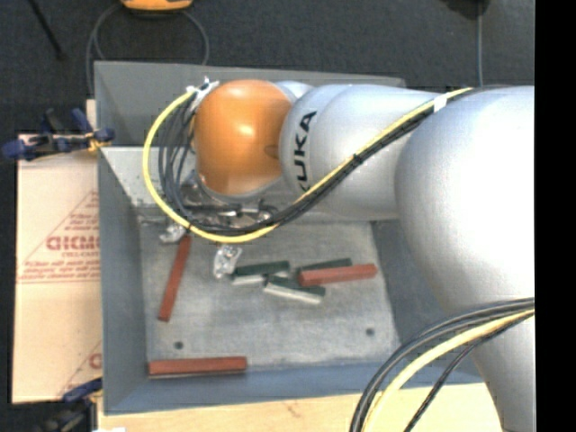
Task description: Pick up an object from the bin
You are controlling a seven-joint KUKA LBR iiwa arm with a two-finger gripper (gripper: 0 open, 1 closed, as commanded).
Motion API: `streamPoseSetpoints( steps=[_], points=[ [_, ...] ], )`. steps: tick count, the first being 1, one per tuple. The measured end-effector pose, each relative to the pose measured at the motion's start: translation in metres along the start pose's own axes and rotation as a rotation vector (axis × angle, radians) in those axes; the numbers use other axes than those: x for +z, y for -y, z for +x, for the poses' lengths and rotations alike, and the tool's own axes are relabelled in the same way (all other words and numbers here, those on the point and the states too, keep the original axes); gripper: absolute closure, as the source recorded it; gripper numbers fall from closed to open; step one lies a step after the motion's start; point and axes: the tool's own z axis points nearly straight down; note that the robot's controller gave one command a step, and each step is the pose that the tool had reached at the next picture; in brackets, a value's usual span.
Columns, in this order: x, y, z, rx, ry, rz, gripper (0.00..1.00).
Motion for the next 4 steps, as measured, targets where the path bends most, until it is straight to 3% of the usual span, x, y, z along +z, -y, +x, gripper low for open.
streamPoseSetpoints(
  steps=[1, 2, 4],
  points=[
    [0.027, -0.014, -0.007, -0.102, 0.001, 0.001, 0.00],
    [0.025, -0.021, -0.025, -0.483, 0.001, 0.007, 1.00],
    [0.023, -0.022, -0.025, -0.481, 0.003, 0.005, 1.00]
  ],
)
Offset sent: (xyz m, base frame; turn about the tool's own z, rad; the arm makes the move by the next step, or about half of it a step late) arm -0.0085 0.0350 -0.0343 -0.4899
